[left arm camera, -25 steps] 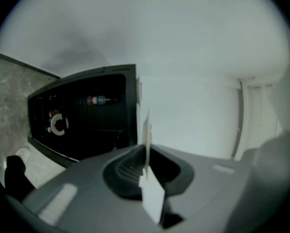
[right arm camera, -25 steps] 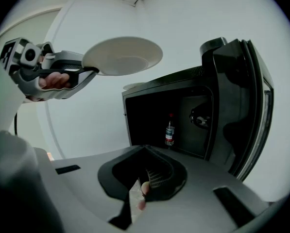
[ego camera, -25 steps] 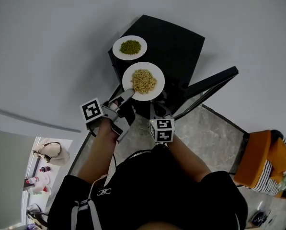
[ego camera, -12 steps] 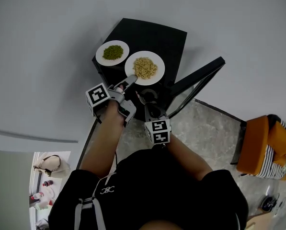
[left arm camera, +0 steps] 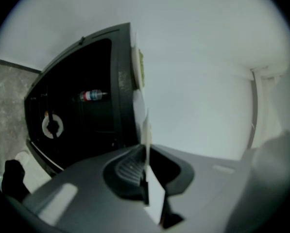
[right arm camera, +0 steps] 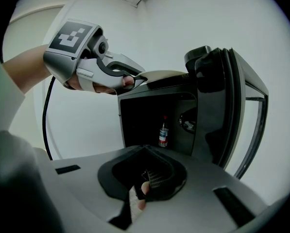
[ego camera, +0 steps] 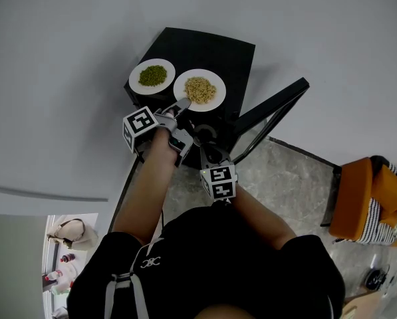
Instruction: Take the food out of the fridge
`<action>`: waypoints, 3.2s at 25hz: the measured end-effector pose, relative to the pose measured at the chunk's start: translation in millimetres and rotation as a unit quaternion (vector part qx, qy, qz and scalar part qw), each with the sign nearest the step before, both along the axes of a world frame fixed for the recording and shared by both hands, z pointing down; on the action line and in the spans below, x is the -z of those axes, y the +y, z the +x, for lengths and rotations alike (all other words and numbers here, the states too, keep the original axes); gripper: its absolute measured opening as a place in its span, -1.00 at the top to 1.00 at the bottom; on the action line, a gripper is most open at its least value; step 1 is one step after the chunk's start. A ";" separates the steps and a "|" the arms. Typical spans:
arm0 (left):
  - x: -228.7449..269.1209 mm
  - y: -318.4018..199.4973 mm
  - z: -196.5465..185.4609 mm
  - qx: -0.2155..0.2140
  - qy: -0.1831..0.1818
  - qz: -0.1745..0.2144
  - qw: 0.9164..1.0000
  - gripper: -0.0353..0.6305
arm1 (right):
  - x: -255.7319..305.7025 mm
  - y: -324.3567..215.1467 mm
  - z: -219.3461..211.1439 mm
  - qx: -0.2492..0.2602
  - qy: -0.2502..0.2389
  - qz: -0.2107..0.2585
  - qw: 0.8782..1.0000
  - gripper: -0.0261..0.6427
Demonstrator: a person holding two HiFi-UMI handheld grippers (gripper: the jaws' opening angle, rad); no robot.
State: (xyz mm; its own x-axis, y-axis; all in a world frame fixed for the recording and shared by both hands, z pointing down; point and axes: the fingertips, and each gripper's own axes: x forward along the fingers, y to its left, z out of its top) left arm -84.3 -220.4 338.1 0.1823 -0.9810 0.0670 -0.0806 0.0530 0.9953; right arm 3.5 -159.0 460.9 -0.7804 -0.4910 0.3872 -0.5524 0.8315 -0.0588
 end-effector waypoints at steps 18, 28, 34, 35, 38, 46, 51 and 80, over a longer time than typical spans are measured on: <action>-9.4 35.4 -29.5 0.041 -0.142 0.009 0.989 0.90 | -4.0 11.2 -11.5 0.016 0.002 -0.004 1.000 0.95; -17.0 82.1 -41.4 0.059 -0.464 0.003 0.884 0.90 | 15.1 12.5 -23.8 0.016 -0.033 -0.021 0.999 0.95; -38.5 104.4 -31.6 0.032 -0.635 -0.020 0.772 0.90 | 39.4 17.6 -29.3 0.013 -0.058 -0.008 0.998 0.95; -40.6 107.6 -29.6 0.030 -0.646 -0.020 0.763 0.90 | 40.5 18.9 -29.9 0.013 -0.057 -0.004 0.998 0.95; -45.0 115.6 -26.6 0.027 -0.652 -0.021 0.757 0.90 | 39.3 23.7 -31.2 0.012 -0.053 0.000 0.999 0.95; -50.7 128.9 -31.3 0.035 -0.634 -0.037 0.771 0.90 | 34.3 35.1 -32.6 0.010 -0.046 0.002 0.999 0.95; -50.5 138.3 -29.9 0.039 -0.624 -0.034 0.780 0.90 | 32.5 41.4 -32.2 0.010 -0.042 0.002 0.999 0.95; -108.2 160.3 -88.4 -0.091 -0.594 -0.030 0.799 0.90 | -39.6 31.9 -96.2 -0.110 -0.023 -0.052 0.992 0.95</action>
State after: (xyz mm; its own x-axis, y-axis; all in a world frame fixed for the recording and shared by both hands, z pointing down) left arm -172.7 -60.0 446.3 0.0951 -0.9338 0.3449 -0.9781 -0.0233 0.2068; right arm -92.7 -127.1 500.5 -0.6771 -0.6107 0.4106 -0.7143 0.6796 -0.1672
